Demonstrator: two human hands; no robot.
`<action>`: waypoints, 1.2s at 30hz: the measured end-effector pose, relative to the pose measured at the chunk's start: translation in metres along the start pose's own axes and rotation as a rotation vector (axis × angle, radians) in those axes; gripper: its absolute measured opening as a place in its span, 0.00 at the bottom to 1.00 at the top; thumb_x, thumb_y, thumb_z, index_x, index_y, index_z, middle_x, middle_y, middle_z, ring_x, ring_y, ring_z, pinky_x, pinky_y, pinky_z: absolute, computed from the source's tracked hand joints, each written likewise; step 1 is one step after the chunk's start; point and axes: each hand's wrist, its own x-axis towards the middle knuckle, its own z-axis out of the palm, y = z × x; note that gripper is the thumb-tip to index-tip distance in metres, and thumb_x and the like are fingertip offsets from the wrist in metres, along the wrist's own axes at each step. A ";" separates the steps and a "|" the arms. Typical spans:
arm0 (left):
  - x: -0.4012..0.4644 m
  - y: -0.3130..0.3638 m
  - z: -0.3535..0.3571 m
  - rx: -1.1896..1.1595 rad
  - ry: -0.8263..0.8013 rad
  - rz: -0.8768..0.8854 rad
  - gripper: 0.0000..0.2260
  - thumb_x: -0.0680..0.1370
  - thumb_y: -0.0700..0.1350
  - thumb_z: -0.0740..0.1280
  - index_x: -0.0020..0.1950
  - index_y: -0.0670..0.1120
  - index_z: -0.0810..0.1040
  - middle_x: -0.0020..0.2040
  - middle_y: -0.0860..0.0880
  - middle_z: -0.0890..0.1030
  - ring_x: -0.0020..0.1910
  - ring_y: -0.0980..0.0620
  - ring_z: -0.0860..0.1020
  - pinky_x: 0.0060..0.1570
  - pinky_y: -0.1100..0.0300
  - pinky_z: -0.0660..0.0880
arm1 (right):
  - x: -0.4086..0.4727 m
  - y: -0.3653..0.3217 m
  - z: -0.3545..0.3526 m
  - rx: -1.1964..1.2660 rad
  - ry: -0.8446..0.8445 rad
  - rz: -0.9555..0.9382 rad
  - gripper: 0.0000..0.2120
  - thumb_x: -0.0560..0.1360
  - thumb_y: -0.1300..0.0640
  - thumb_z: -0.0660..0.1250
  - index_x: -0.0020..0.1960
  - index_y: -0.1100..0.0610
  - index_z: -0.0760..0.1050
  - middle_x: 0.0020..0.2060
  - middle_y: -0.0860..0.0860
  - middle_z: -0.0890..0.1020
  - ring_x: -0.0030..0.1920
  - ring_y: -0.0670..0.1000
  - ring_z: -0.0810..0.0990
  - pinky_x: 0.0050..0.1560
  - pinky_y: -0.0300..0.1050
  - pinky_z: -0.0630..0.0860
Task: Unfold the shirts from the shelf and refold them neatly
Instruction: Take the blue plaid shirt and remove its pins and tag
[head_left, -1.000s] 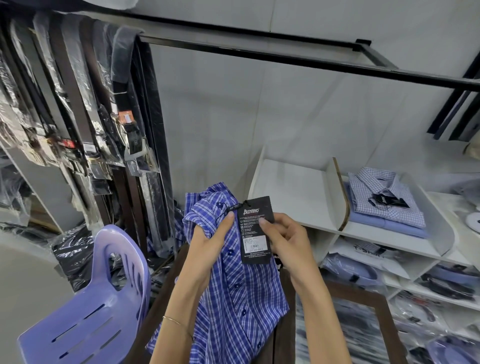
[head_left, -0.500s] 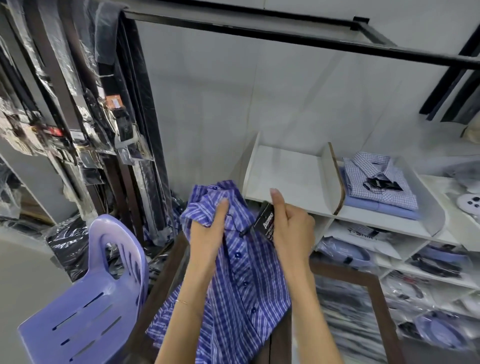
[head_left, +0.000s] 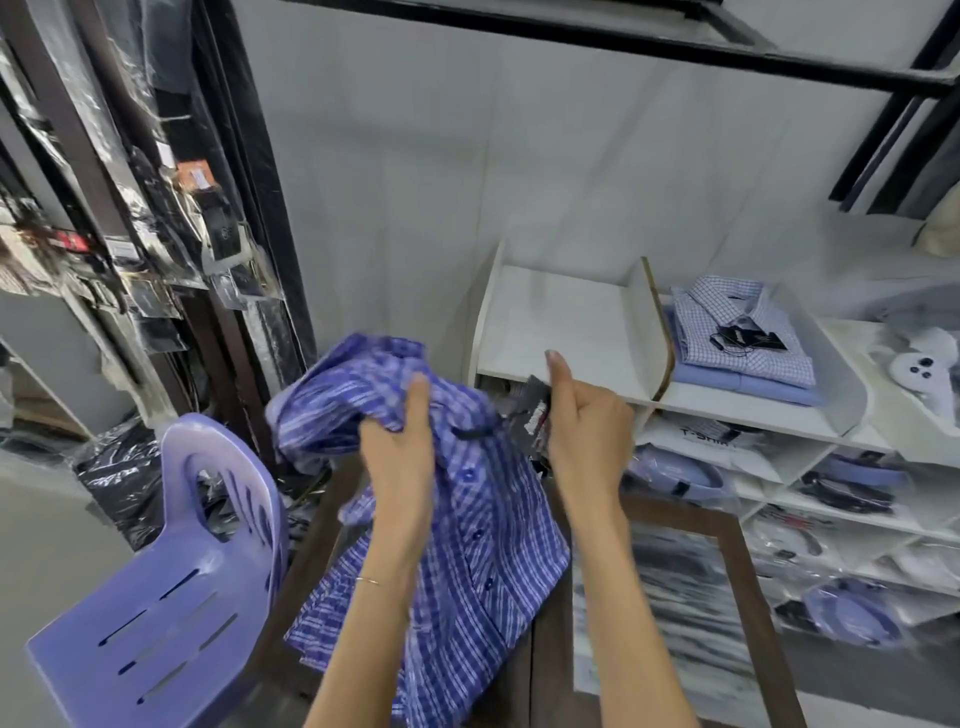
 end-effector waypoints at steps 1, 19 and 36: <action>-0.006 -0.001 0.007 0.027 -0.049 -0.018 0.10 0.77 0.51 0.68 0.54 0.51 0.70 0.50 0.59 0.75 0.50 0.60 0.76 0.54 0.63 0.69 | -0.004 -0.004 0.006 -0.004 -0.029 -0.043 0.30 0.80 0.43 0.58 0.22 0.51 0.54 0.18 0.45 0.59 0.22 0.47 0.58 0.28 0.44 0.56; -0.001 -0.008 0.003 0.035 -0.107 0.002 0.14 0.77 0.49 0.69 0.60 0.45 0.76 0.51 0.53 0.81 0.48 0.61 0.79 0.55 0.62 0.75 | -0.002 0.002 -0.003 0.101 0.018 0.016 0.29 0.80 0.45 0.59 0.23 0.50 0.54 0.18 0.44 0.58 0.23 0.48 0.58 0.28 0.44 0.55; -0.007 0.001 -0.010 0.249 -0.565 0.030 0.09 0.72 0.44 0.73 0.51 0.50 0.79 0.44 0.58 0.85 0.45 0.63 0.82 0.43 0.72 0.74 | -0.003 -0.017 0.007 0.060 0.049 0.205 0.28 0.80 0.42 0.55 0.24 0.53 0.58 0.21 0.45 0.64 0.24 0.44 0.61 0.27 0.43 0.55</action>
